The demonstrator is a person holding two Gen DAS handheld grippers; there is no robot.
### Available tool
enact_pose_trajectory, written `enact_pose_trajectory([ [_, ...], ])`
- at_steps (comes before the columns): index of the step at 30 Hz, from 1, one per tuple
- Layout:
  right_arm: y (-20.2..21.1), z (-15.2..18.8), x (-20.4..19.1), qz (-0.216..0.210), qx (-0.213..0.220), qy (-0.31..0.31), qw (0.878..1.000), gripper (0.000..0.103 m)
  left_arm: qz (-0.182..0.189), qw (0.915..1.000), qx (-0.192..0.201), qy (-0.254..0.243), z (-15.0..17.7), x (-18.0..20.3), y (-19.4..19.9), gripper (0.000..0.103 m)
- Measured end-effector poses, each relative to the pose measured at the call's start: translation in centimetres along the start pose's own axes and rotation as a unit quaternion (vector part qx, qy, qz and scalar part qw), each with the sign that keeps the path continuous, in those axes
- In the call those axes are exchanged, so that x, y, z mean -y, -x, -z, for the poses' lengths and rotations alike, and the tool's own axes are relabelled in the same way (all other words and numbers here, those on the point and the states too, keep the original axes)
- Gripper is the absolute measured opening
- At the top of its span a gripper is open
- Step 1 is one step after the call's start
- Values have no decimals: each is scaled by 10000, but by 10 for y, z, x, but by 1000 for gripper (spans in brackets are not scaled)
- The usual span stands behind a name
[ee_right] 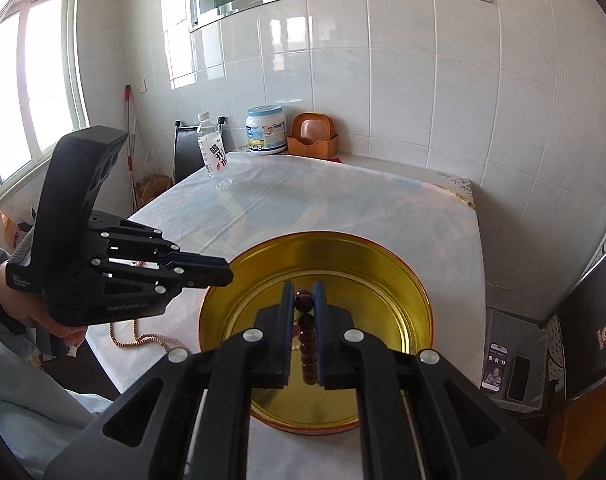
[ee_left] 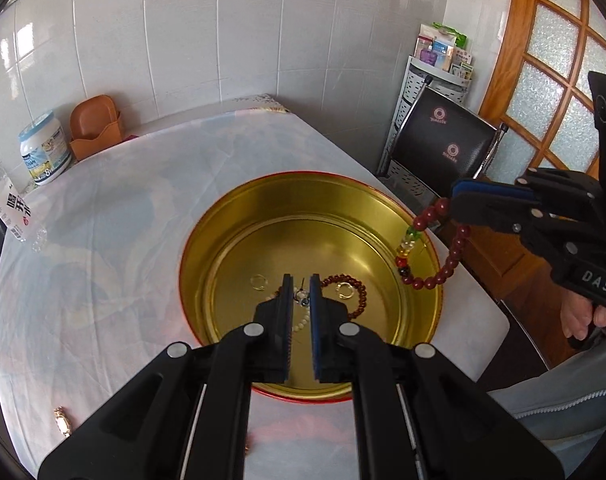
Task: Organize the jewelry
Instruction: 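Carry the earring and bracelet over the tin and lower them inside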
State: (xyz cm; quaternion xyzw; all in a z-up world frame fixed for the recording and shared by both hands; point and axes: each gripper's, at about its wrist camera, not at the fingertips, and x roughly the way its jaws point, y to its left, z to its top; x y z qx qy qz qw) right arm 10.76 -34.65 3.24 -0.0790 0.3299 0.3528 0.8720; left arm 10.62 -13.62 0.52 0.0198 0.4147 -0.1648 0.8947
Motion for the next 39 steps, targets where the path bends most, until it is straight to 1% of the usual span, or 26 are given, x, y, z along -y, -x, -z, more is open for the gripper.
enact_pose_trajectory([
  [3, -5, 3, 16, -87, -34, -198, 9998, 11, -21, 9998, -157, -122, -6, 7, -8, 8],
  [6, -17, 3, 26, -56, -70, -264, 9996, 11, -48, 9990, -292, -337, -18, 6, -24, 8],
  [8, -30, 1, 32, -29, -197, -378, 9991, 11, -140, 9981, -429, -415, -28, 3, -39, 8],
  [11, -47, 3, 37, 20, -419, -313, 9986, 11, -80, 9974, -560, -448, -39, -3, -61, 8],
  [13, -63, 5, 43, 93, -624, -391, 9972, 11, -42, 9955, -814, -478, -41, -5, -80, 8],
  [15, -78, 9, 48, 40, -865, -480, 9951, 11, -6, 9933, -988, -606, -41, -6, -94, 8],
  [17, -97, 16, 48, 34, -1250, -424, 9912, 11, 42, 9901, -1251, -642, -39, -9, -108, 8],
  [19, -116, 24, 46, 25, -1655, -305, 9857, 11, 81, 9847, -1588, -714, -33, -9, -123, 8],
  [21, -131, 33, 43, -103, -1987, -241, 9797, 11, 117, 9783, -1866, -890, -25, -7, -134, 8],
  [22, -135, 36, 41, -164, -2088, -217, 9776, 11, 129, 9758, -1963, -956, -21, -6, -138, 8],
  [24, -140, 41, 37, -332, -2241, -151, 9739, 11, 170, 9731, -2079, -980, -16, -6, -143, 8],
  [28, -143, 43, 34, -425, -2309, -24, 9721, 11, 171, 9723, -2137, -925, -16, -10, -145, 8],
  [29, -144, 41, 36, -420, -2311, -30, 9720, 11, 197, 9711, -2183, -945, -15, -11, -145, 8],
  [32, -145, 41, 42, -345, -2349, -21, 9714, 11, 112, 9687, -2217, -1108, -14, -10, -144, 8],
  [34, -145, 40, 46, -305, -2368, -11, 9711, 11, 101, 9688, -2218, -1099, -14, -9, -143, 8],
  [39, -138, 41, 50, -363, -2346, 71, 9714, 11, 107, 9686, -2223, -1104, -12, -8, -142, 8],
])
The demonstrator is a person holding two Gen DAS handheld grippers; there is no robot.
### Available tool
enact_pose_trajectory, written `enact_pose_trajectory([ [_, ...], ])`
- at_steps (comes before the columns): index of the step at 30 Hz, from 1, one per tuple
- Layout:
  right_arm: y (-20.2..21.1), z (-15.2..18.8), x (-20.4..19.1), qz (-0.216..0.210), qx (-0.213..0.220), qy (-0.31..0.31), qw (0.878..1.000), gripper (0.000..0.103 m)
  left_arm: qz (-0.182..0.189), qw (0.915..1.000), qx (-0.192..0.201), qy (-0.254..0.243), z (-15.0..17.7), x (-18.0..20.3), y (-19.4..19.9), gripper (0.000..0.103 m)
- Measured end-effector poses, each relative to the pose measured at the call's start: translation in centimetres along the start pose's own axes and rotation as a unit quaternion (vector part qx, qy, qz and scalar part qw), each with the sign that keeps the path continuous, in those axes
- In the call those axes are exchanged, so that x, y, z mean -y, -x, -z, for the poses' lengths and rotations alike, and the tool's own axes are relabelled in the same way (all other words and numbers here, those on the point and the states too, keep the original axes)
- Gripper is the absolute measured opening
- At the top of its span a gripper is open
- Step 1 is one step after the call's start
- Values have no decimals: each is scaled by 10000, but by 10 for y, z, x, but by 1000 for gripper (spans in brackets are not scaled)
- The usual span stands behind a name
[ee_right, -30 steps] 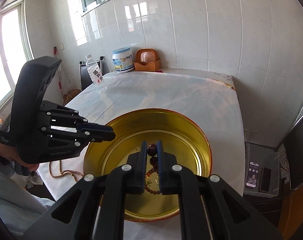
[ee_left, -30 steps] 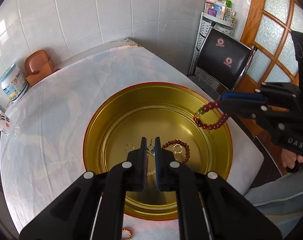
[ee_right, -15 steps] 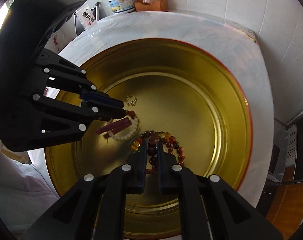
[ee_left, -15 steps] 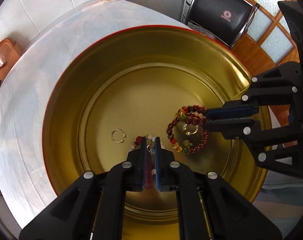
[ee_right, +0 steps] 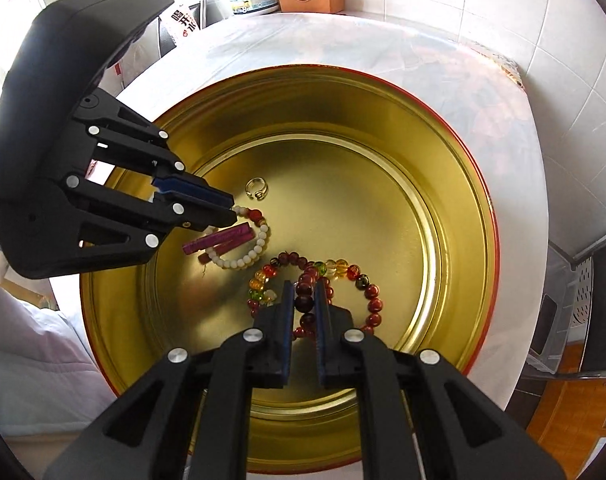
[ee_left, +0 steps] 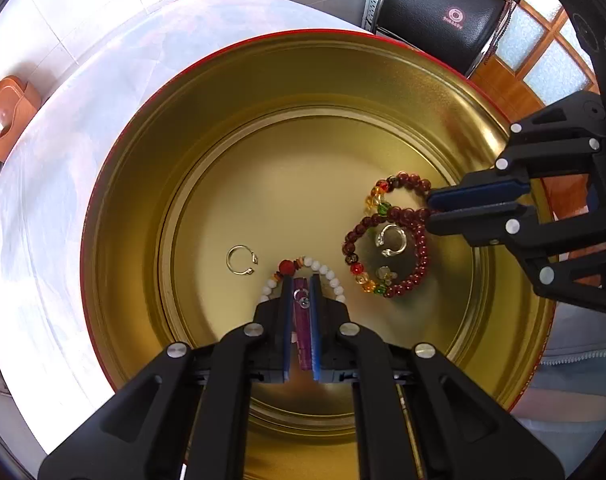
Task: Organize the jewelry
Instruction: 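Carry the earring and bracelet over the tin and lower them inside, then open both grippers to release earring and bracelet in the tin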
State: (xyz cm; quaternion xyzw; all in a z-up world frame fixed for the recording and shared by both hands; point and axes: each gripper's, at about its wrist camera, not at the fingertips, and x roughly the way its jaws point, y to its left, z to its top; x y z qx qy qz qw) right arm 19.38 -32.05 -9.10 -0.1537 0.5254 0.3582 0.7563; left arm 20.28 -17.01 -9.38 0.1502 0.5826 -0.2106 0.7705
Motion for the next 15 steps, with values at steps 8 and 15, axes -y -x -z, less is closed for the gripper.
enact_pose_trajectory([
  [8, 1, 0, -9, -72, -14, 97, 9999, 11, -2, 9999, 29, -106, -3, 3, 1, 8],
  [15, 3, 4, -14, -61, -11, 89, 9999, 11, -27, 9999, 33, -126, -4, 5, 1, 8],
])
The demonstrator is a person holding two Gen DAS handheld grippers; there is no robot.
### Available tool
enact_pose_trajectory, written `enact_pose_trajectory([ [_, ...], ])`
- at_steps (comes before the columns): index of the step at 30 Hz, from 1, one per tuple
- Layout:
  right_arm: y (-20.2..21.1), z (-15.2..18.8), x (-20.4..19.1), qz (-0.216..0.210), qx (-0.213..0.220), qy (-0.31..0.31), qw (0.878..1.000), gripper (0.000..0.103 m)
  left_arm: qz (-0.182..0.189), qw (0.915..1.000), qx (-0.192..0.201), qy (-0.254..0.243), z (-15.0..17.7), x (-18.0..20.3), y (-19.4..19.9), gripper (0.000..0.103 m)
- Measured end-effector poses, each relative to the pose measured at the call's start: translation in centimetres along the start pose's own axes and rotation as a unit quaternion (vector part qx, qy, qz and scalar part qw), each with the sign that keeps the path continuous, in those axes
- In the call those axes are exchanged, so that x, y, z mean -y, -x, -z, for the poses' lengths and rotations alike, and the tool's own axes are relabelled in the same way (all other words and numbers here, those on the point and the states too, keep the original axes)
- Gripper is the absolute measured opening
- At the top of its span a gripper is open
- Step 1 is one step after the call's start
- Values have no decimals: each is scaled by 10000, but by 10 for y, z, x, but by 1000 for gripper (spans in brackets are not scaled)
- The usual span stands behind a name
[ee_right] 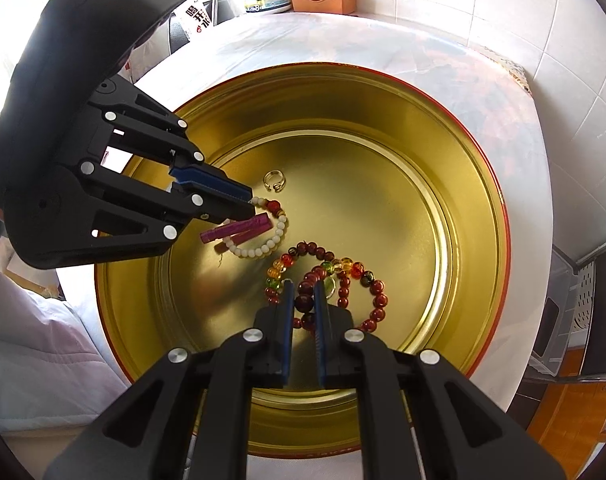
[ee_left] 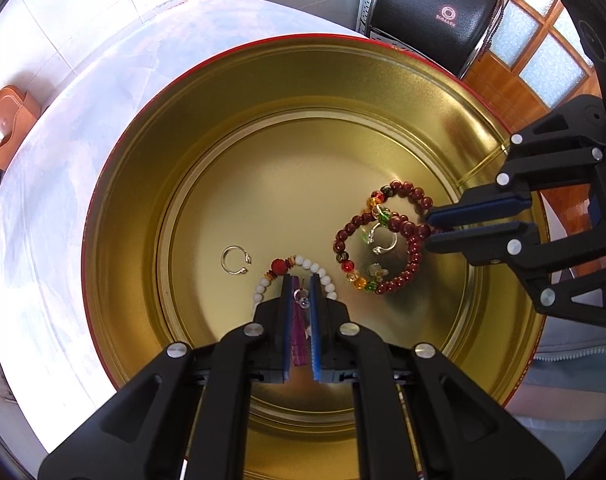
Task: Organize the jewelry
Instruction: 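Open both grippers to release earring and bracelet in the tin, then withdraw both tools toward the gold watch and wooden necklace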
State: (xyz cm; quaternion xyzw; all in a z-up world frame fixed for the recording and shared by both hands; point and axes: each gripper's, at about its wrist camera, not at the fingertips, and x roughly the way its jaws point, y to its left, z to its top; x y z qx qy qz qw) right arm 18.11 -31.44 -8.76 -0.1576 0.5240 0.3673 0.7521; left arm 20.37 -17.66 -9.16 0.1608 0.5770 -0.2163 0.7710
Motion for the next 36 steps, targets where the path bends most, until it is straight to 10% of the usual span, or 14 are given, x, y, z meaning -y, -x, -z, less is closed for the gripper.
enact_pose_trajectory([
  [5, 3, 0, 1, 82, 37, -95, 9999, 13, -160, 9998, 141, 48, -2, 1, 3, 10],
  [7, 11, -2, 2, 100, 171, -193, 9996, 56, -233, 9993, 174, 247, -4, -4, 8, 51],
  [9, 21, -3, 1, 255, 451, -213, 9984, 80, -374, 9981, 350, 346, -6, -9, 16, 68],
  [23, 37, -2, -13, 399, 595, -19, 9974, 87, -753, 9950, 492, 428, 2, -9, 33, 68],
  [36, 69, 25, -25, 380, 1056, -93, 9936, 93, -1234, 9751, 818, 1649, 73, -27, 97, 68],
])
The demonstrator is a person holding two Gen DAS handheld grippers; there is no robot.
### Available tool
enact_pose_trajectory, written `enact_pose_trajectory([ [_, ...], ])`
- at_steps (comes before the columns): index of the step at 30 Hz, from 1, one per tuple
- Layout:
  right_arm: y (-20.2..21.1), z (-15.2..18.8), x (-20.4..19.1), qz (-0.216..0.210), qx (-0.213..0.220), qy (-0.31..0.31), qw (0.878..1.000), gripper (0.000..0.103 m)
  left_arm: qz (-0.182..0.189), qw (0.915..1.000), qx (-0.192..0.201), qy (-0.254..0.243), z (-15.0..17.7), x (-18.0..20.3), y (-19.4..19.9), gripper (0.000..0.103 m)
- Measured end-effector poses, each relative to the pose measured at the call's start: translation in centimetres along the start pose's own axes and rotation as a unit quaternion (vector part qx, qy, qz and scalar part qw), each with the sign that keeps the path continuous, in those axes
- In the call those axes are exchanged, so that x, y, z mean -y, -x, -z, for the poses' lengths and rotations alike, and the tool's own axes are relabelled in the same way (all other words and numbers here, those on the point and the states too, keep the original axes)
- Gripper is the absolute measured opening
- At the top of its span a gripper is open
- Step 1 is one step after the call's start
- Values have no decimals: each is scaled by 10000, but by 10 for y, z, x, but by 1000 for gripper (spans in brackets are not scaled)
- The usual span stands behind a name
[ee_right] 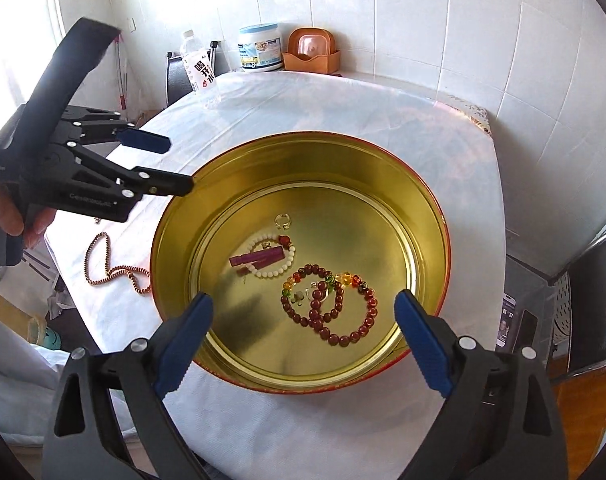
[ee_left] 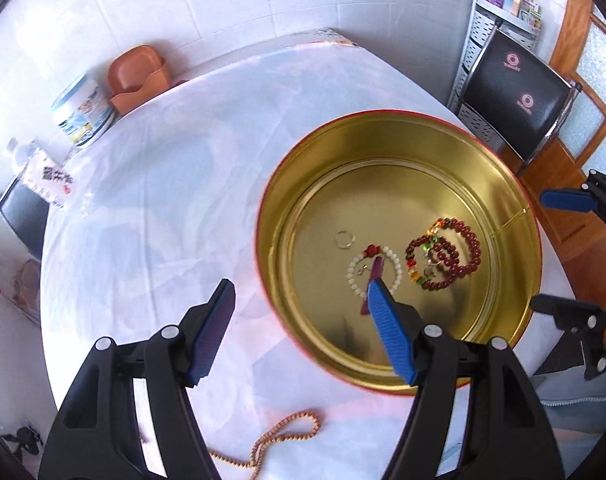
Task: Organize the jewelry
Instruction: 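Withdraw both tools toward the gold watch and wooden necklace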
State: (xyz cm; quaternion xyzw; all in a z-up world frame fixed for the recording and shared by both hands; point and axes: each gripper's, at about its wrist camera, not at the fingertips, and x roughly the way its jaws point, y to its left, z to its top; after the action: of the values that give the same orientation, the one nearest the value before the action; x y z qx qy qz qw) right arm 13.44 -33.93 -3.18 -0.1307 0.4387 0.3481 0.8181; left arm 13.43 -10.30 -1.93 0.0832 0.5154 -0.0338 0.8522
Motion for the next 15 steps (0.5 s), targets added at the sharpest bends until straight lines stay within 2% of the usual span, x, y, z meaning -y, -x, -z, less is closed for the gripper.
enact_pose_trajectory([
  [5, 10, 2, -8, -293, 248, -105, 9992, 93, -399, 9972, -126, 618, 40, -40, 28, 72],
  [9, 9, -8, -30, -515, 314, -8, 9982, 93, -663, 9931, -252, 930, 72, -72, 42, 72],
  [15, 4, -28, -81, -1015, 437, 146, 9938, 93, -727, 9898, -311, 1182, 107, -128, 40, 74],
])
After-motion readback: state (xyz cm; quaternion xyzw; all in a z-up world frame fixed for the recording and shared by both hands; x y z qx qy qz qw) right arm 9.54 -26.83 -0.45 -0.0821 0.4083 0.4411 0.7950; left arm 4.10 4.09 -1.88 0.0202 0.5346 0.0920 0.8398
